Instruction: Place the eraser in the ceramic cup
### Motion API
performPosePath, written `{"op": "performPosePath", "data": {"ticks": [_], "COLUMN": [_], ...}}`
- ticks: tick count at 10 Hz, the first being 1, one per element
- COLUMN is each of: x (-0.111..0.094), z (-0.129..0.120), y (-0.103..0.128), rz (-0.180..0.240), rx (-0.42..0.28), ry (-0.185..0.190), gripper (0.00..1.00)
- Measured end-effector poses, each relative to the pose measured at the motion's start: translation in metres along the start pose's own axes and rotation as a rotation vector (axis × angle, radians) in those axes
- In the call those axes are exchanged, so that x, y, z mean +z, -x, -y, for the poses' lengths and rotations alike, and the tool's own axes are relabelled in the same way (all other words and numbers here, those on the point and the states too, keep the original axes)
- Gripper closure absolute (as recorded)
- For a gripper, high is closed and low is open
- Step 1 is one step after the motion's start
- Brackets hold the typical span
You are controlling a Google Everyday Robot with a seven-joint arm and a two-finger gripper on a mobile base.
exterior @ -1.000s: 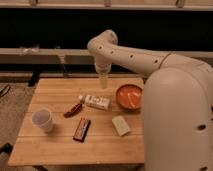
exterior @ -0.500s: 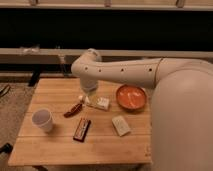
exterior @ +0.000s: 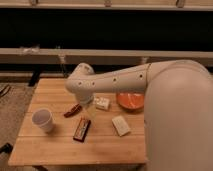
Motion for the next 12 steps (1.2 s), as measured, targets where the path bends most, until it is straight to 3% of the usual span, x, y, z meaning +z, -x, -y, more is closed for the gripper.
{"op": "performPosePath", "data": {"ticks": [4,8,12], "x": [0.039,0.082,0.100], "z": [-0.002,-0.020,-0.018], "y": [0.031,0.040,0.040], "rz": [0.021,-0.001,-0.031], "rx": [-0.067,-0.142,-0.172], "ry": [-0.040,-0.002,0.001], "gripper": [0.20,0.20,0.20]}}
